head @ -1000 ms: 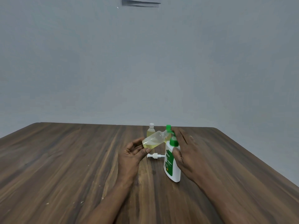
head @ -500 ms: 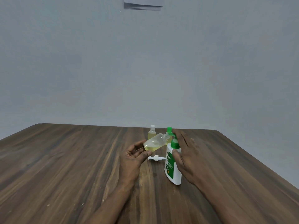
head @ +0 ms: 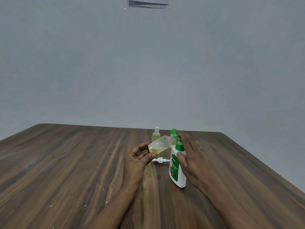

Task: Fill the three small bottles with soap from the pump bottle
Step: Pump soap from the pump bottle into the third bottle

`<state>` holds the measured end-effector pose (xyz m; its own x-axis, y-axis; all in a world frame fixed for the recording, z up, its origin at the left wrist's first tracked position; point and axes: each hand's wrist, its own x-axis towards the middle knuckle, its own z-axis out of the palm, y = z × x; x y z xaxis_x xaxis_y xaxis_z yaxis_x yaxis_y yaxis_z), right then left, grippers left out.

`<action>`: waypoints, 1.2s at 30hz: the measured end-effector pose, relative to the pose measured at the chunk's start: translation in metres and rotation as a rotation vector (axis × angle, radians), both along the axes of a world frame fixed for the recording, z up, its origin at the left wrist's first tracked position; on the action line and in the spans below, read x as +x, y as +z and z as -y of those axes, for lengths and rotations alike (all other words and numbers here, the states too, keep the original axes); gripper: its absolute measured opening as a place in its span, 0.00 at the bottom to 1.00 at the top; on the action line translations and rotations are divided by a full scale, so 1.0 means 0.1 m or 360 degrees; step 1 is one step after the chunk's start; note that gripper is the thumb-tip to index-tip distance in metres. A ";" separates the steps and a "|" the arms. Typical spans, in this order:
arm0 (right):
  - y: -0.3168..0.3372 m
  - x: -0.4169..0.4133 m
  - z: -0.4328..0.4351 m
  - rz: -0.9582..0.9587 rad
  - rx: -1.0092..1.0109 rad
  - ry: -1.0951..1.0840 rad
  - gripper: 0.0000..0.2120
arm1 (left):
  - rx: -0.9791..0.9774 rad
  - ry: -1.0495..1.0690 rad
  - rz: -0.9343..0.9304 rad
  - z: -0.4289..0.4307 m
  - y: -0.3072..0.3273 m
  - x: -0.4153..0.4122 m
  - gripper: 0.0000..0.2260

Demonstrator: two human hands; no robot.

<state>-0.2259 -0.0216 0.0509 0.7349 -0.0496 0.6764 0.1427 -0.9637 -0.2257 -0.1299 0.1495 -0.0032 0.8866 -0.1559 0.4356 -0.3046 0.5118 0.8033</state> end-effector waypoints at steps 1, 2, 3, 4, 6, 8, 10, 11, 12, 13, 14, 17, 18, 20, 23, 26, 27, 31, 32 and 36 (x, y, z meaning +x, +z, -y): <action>0.02 0.00 0.00 -0.0007 0.0003 -0.0001 0.27 | 0.0005 0.0003 0.0002 0.00 0.01 0.00 0.19; 0.03 -0.01 -0.01 -0.0011 -0.0002 -0.0008 0.27 | 0.0009 0.0005 0.0006 0.00 0.01 -0.01 0.19; 0.05 -0.01 -0.02 -0.0013 -0.0013 -0.0018 0.27 | 0.0008 0.0006 0.0010 -0.01 0.02 -0.01 0.19; 0.06 -0.01 -0.02 -0.0018 -0.0023 -0.0026 0.27 | 0.0004 0.0003 0.0011 -0.01 0.03 -0.01 0.19; 0.08 -0.02 -0.03 -0.0017 -0.0033 -0.0029 0.27 | -0.0013 -0.0008 0.0008 -0.01 0.04 0.00 0.19; 0.08 -0.01 -0.04 -0.0007 -0.0018 -0.0023 0.27 | -0.0022 -0.0008 0.0005 -0.01 0.04 0.00 0.19; 0.08 -0.01 -0.03 -0.0003 0.0002 -0.0022 0.26 | -0.0020 -0.0010 0.0007 -0.01 0.05 0.00 0.18; 0.07 0.00 -0.03 -0.0006 0.0003 -0.0024 0.26 | -0.0016 -0.0008 0.0008 -0.01 0.04 0.00 0.18; 0.06 0.00 -0.03 -0.0010 -0.0004 -0.0026 0.26 | -0.0011 -0.0003 0.0006 -0.01 0.03 -0.01 0.19; 0.04 0.00 -0.03 -0.0011 -0.0013 -0.0025 0.26 | -0.0005 -0.0001 0.0003 -0.01 0.03 -0.01 0.19; 0.02 -0.01 -0.03 -0.0004 -0.0011 -0.0023 0.26 | 0.0000 -0.0002 -0.0002 -0.01 0.02 -0.01 0.19; 0.01 -0.02 -0.03 0.0015 0.0042 -0.0006 0.27 | 0.0021 0.0003 0.0001 0.00 0.00 -0.02 0.19; 0.02 -0.02 -0.04 0.0017 0.0037 -0.0008 0.27 | 0.0025 0.0007 0.0001 0.00 0.01 -0.02 0.18; 0.04 -0.01 -0.04 0.0027 0.0010 -0.0022 0.27 | 0.0030 0.0012 0.0004 0.00 0.01 -0.02 0.18; 0.06 -0.01 -0.03 0.0031 -0.0020 -0.0057 0.27 | 0.0027 0.0012 -0.0006 0.01 0.01 0.00 0.18; 0.07 -0.01 -0.05 0.0054 0.0014 -0.0056 0.26 | 0.0020 0.0004 -0.0015 0.01 0.02 0.01 0.19; 0.08 -0.01 -0.05 0.0060 0.0046 -0.0045 0.25 | 0.0019 0.0004 -0.0015 0.01 0.02 0.01 0.19; 0.06 -0.01 -0.06 0.0024 0.0036 -0.0036 0.25 | 0.0024 0.0010 -0.0010 0.00 0.02 0.01 0.19; 0.05 -0.02 -0.05 0.0011 0.0021 -0.0035 0.25 | 0.0024 0.0012 -0.0011 0.00 0.01 0.01 0.19; 0.06 -0.03 -0.05 0.0014 0.0004 -0.0038 0.26 | 0.0022 0.0012 -0.0016 0.01 0.01 -0.01 0.18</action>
